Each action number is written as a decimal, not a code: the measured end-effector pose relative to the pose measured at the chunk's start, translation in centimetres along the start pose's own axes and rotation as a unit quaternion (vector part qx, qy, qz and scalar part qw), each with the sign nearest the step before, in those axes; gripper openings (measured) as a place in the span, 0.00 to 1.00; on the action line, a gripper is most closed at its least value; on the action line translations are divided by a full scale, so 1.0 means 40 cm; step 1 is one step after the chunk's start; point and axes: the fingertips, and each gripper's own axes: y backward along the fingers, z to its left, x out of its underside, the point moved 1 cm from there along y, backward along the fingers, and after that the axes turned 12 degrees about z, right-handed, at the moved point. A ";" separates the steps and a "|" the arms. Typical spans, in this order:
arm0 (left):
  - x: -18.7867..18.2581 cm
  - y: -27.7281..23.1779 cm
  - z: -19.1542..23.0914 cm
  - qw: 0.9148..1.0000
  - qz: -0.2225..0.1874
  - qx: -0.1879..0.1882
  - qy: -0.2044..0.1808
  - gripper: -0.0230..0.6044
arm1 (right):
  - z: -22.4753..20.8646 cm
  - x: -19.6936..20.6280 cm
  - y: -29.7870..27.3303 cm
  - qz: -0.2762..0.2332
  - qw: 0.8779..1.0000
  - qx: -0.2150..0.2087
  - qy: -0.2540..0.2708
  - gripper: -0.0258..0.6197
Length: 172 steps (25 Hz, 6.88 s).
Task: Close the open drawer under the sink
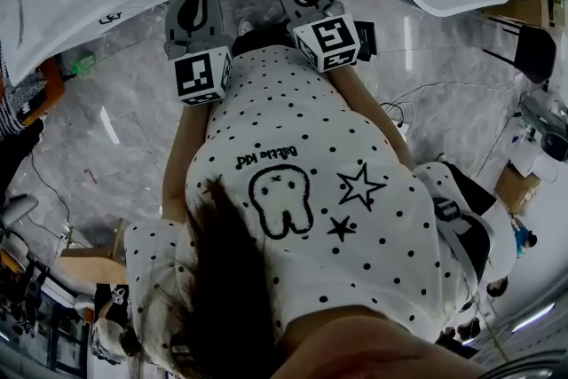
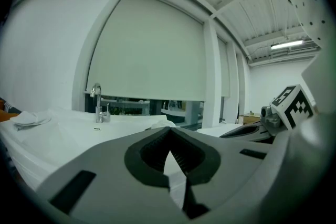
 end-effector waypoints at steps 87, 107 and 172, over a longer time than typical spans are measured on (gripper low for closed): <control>0.067 0.038 -0.332 1.000 0.021 -0.009 -0.006 0.04 | -0.072 0.121 0.199 0.004 0.992 -0.102 0.073 0.06; 0.060 0.033 -0.341 1.000 0.005 -0.012 -0.011 0.04 | -0.087 0.123 0.200 -0.003 0.992 -0.101 0.080 0.06; 0.073 0.038 -0.322 1.000 0.017 -0.008 0.009 0.04 | -0.080 0.125 0.191 0.009 0.992 -0.095 0.077 0.06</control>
